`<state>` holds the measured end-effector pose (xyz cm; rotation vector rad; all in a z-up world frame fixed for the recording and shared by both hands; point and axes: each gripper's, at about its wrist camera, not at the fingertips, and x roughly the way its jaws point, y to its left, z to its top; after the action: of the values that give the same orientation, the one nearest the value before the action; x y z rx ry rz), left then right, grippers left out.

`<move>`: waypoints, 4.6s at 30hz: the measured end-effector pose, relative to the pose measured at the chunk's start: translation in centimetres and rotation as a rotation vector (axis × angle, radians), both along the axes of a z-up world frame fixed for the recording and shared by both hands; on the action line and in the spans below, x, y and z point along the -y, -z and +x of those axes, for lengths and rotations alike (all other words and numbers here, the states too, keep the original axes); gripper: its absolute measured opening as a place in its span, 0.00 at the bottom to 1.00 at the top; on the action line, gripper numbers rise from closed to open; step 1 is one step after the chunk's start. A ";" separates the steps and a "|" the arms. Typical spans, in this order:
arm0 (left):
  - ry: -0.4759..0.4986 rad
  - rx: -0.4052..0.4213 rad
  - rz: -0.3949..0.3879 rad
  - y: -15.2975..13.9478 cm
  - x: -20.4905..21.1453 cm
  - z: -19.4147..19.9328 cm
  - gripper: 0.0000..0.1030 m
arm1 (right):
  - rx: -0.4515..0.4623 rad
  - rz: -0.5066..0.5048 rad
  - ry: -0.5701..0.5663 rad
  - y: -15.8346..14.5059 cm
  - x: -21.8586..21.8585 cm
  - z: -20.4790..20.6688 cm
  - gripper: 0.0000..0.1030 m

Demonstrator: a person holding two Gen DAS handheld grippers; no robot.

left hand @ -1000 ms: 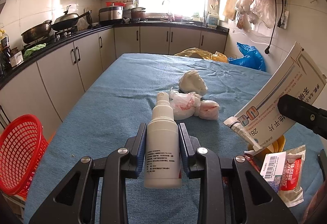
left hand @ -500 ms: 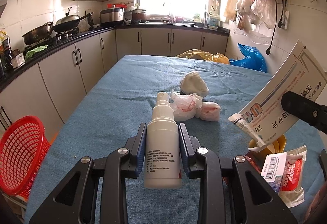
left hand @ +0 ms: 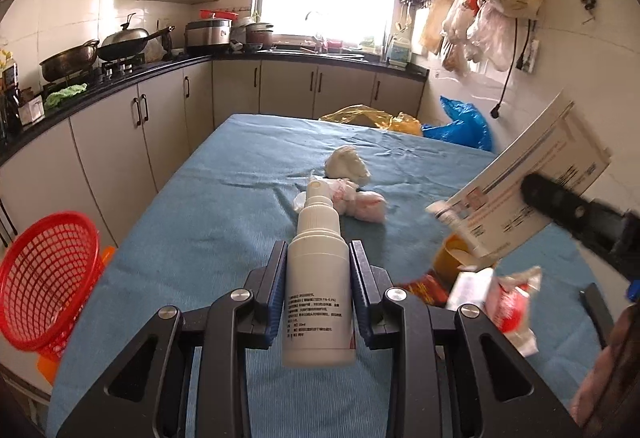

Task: Collect trash
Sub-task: 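Hold the spray bottle in the left tool while the right tool holds the box, then carry both items over the red basket and open both tools to drop them, then grasp the white plastic bag with the right tool while the left tool grasps the blue-white medicine box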

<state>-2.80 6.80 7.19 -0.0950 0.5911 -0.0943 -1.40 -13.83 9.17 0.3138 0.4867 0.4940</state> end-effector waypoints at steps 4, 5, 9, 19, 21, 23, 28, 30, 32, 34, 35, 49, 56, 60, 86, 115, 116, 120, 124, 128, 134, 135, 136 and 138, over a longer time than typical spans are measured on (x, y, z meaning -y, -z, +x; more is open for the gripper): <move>-0.006 -0.004 -0.033 -0.6 -1.4 -1.6 0.28 | -0.024 0.006 -0.028 0.4 -0.9 -0.8 0.14; -0.015 -0.001 -0.040 -0.7 -2.0 -2.0 0.28 | -0.026 0.004 -0.035 0.4 -1.2 -0.9 0.14; -0.049 0.010 -0.056 -1.1 -3.8 -3.3 0.28 | -0.031 0.004 -0.065 0.3 -2.3 -1.4 0.14; -0.130 0.011 -0.083 -0.9 -8.4 -5.0 0.28 | -0.071 -0.028 -0.145 0.6 -7.0 -1.4 0.14; -0.158 0.016 -0.093 -1.0 -9.8 -5.5 0.28 | -0.092 -0.038 -0.169 0.9 -8.3 -1.1 0.14; -0.185 0.022 -0.109 -1.1 -11.4 -6.1 0.28 | -0.105 -0.047 -0.199 1.0 -9.8 -1.0 0.14; -0.264 0.043 -0.134 -1.4 -15.5 -7.4 0.28 | -0.107 -0.055 -0.258 0.5 -13.0 -0.9 0.14; -0.305 0.050 -0.145 -1.4 -17.4 -8.0 0.28 | -0.106 -0.065 -0.281 0.0 -14.3 -0.7 0.14; -0.333 0.052 -0.155 -1.5 -18.9 -8.2 0.28 | -0.102 -0.076 -0.304 -0.4 -15.8 -0.6 0.14; -0.364 0.050 -0.164 -1.4 -20.5 -8.5 0.28 | -0.101 -0.082 -0.324 -0.9 -17.1 -0.4 0.14; -0.376 0.049 -0.167 -1.3 -21.2 -8.7 0.28 | -0.103 -0.084 -0.335 -1.0 -17.5 -0.3 0.14; -0.451 0.011 -0.180 0.4 -26.1 -8.2 0.28 | -0.138 -0.159 -0.435 -0.5 -28.1 2.9 0.14; -0.458 -0.007 -0.170 0.8 -27.2 -7.1 0.28 | -0.161 -0.180 -0.447 0.3 -32.1 4.9 0.14; -0.462 -0.010 -0.170 0.8 -27.4 -6.4 0.28 | -0.183 -0.178 -0.446 0.8 -33.4 6.0 0.15; -0.155 -0.045 -0.112 -0.3 -13.0 -5.4 0.58 | -0.170 -0.028 -0.212 0.3 -11.7 0.9 0.34; 0.199 -0.119 0.049 1.2 3.2 -4.7 0.68 | -0.493 0.137 0.222 7.2 8.7 0.8 0.52; 0.199 -0.120 0.050 1.3 3.2 -4.7 0.68 | -0.500 0.131 0.225 7.4 8.5 1.1 0.53; 0.194 -0.124 0.043 1.4 3.0 -4.6 0.68 | -0.518 0.056 0.221 8.2 6.9 2.8 0.53; 0.187 -0.127 0.029 1.6 2.4 -4.6 0.68 | -0.513 0.005 0.164 8.5 4.8 3.7 0.34; 0.177 -0.140 0.009 1.8 1.4 -4.3 0.68 | -0.469 -0.055 0.033 8.0 1.7 3.7 0.18; 0.195 -0.181 -0.079 1.9 0.2 -3.6 0.72 | -0.375 -0.022 -0.099 7.0 -0.1 2.4 0.17; 0.194 -0.189 -0.088 1.9 0.1 -3.4 0.73 | -0.352 -0.028 -0.074 6.7 0.3 2.1 0.17; 0.189 -0.196 -0.093 2.0 0.0 -3.3 0.73 | -0.338 -0.031 -0.057 6.4 0.6 1.9 0.17; 0.179 -0.220 -0.110 2.4 0.0 -2.7 0.73 | -0.306 -0.030 -0.025 6.0 1.3 1.7 0.17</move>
<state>-5.53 6.83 4.82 -0.1607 0.8142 -0.2934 0.32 -15.14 3.18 0.3568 0.7953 0.4642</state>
